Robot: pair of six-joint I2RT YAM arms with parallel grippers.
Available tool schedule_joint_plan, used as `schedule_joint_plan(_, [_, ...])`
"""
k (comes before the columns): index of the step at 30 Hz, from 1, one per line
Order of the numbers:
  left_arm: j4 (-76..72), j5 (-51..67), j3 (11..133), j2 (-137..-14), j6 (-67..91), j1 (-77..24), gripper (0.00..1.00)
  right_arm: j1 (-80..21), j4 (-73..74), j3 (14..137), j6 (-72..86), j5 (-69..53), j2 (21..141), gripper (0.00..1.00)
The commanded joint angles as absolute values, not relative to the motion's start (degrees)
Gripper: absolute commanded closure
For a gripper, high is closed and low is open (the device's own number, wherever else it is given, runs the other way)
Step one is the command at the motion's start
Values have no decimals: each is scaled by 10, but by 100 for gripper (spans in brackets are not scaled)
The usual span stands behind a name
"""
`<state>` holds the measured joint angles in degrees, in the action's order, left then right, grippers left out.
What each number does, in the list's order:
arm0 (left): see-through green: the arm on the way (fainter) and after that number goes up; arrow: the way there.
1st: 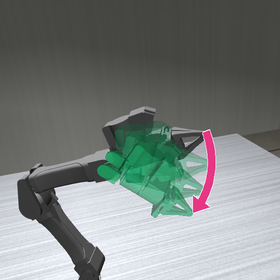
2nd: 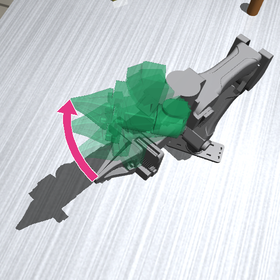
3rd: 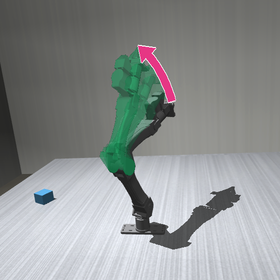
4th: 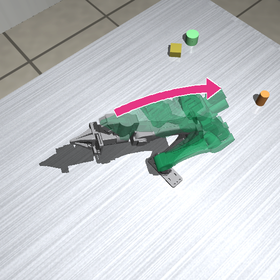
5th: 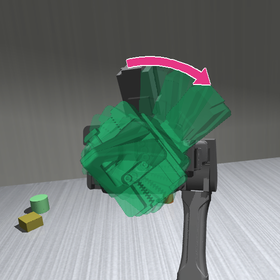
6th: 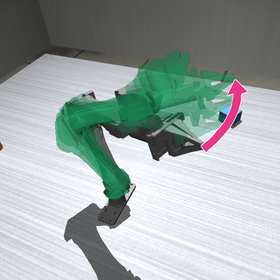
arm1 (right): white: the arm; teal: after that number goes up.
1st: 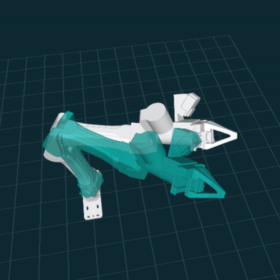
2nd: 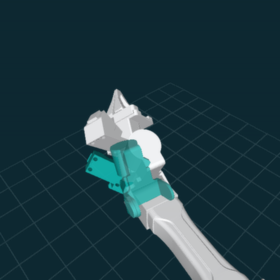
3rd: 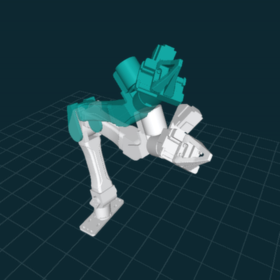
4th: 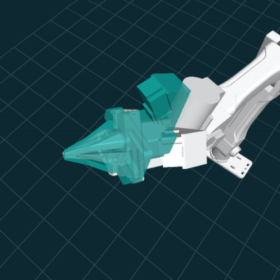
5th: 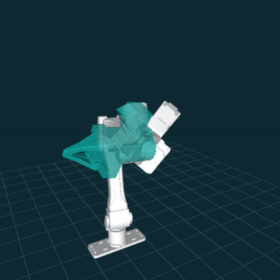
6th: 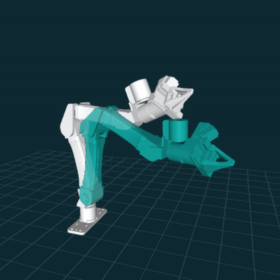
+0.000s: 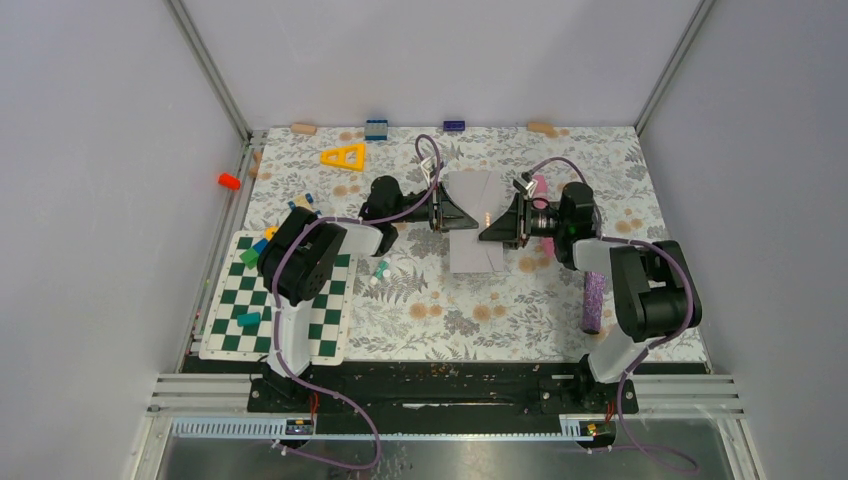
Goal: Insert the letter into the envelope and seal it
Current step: Seal the envelope flap on the envelope, then place the letter at the center of the board.
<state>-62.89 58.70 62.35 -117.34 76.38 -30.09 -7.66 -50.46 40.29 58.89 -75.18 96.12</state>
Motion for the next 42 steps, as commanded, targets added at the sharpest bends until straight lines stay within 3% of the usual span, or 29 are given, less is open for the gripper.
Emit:
schedule_joint_plan(1, [-665,589,621,-1134,754,-298,100,-59,-518,425,587,-751,954,50])
schedule_joint_plan(7, [-656,591,618,-1134,746,-300,100,-44,-757,436,767,-756,1023,59])
schedule_joint_plan(15, [-652,592,623,-1142,744,-304,100,-49,-767,440,773,-750,1039,65])
schedule_joint_plan(19, [-648,591,623,-1147,742,-304,100,-49,-762,440,768,-751,1041,78])
schedule_joint_plan(24, [-627,588,622,-1140,728,-303,61,-49,-731,441,748,-753,1039,87])
schedule_joint_plan(25, [-626,588,622,-1138,726,-302,49,-50,-716,441,737,-752,1036,88])
schedule_joint_plan(27, [-620,587,620,-1132,721,-297,10,-49,-668,441,702,-748,1028,88])
schedule_joint_plan(28, [-614,587,620,-1130,717,-295,2,-50,-633,442,676,-745,1022,89])
schedule_joint_plan(30, [-598,588,620,-1122,704,-288,1,-50,-524,448,599,-736,1007,89])
schedule_joint_plan(36, [-444,580,627,-1085,582,-240,1,-70,-15,549,212,-660,974,86])
schedule_joint_plan(42, [-163,526,666,-1045,350,-188,1,-91,101,593,138,-599,1017,86])
